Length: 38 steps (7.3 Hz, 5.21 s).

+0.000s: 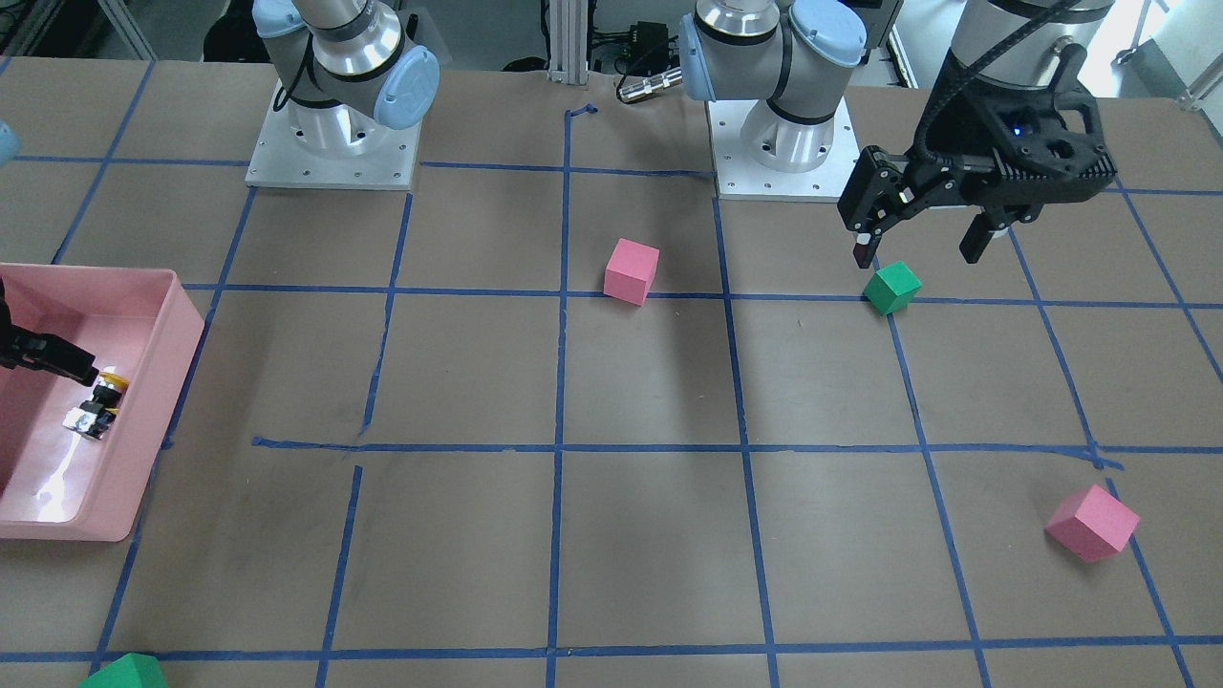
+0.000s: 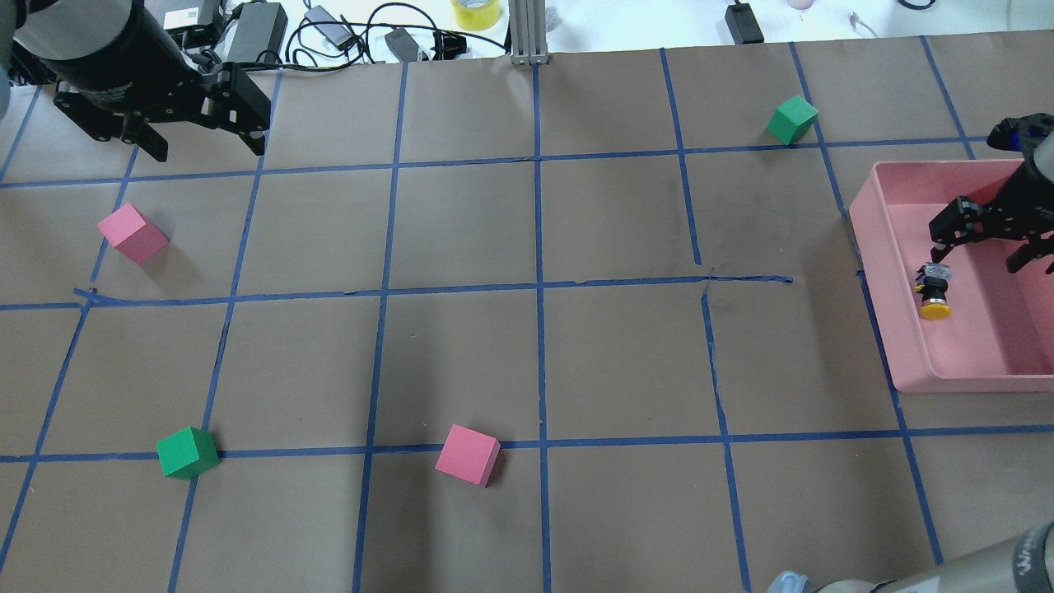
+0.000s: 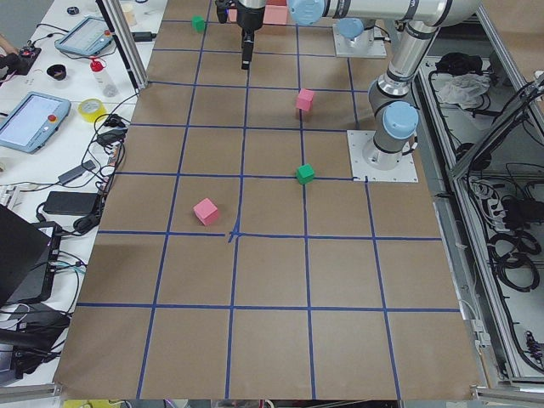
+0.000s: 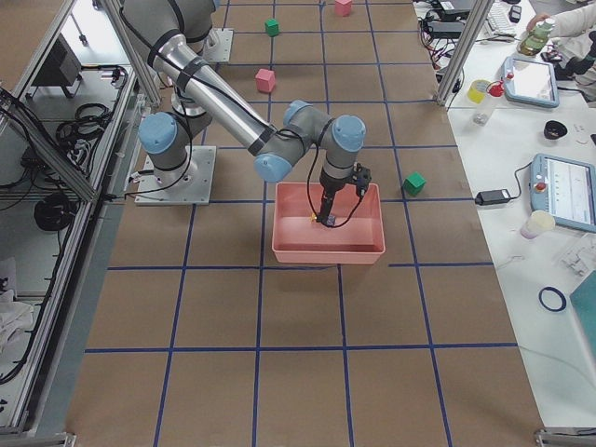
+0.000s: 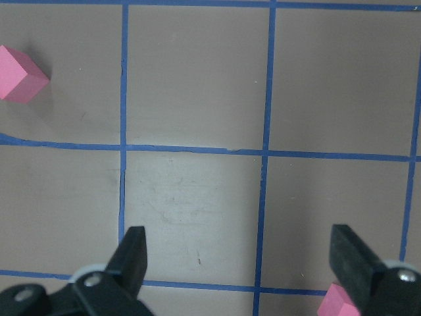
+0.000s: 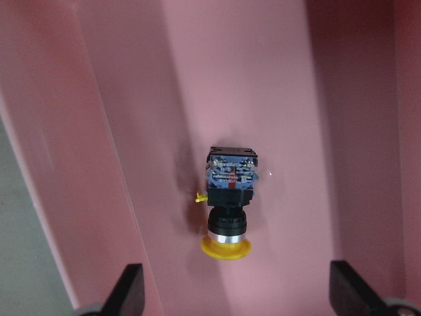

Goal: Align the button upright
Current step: 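Move the right gripper over the pink bin and lower onto the button switch, then close the right gripper on the switch body and lift it from the bin, then carry the switch with the right gripper toward the table center and lower it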

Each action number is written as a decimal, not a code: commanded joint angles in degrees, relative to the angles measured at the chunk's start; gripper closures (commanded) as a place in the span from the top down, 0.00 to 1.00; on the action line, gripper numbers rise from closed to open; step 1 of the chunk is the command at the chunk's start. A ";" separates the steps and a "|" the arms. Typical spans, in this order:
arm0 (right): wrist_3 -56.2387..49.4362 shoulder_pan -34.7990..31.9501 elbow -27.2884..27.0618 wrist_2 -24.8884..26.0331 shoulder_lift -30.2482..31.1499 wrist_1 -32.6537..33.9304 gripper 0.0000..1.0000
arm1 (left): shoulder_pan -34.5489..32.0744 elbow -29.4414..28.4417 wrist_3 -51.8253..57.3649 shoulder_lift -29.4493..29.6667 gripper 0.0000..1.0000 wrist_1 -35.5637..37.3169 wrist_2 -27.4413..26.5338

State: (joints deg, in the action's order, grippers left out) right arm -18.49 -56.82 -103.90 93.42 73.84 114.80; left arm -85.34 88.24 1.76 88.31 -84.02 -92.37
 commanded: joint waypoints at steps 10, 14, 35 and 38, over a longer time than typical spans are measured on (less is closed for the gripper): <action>3.81 0.04 -2.71 1.76 -7.75 8.86 0.00 | 0.00 0.09 -0.09 -0.16 1.00 0.08 -0.18; 4.25 0.04 -1.92 4.22 -2.24 4.32 0.00 | 0.00 0.01 -0.09 -0.16 1.00 0.00 -0.18; 29.03 -53.66 29.37 -3.68 -24.97 1.11 0.00 | 1.58 0.18 0.00 -0.07 1.00 0.00 0.09; 29.03 -53.66 29.37 -5.70 -25.59 1.56 0.00 | 1.58 0.18 0.00 -0.07 1.00 0.00 0.00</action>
State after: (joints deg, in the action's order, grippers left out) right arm 10.44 -110.44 -74.54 88.35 48.40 116.20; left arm -83.77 88.39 1.76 88.24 -84.02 -92.30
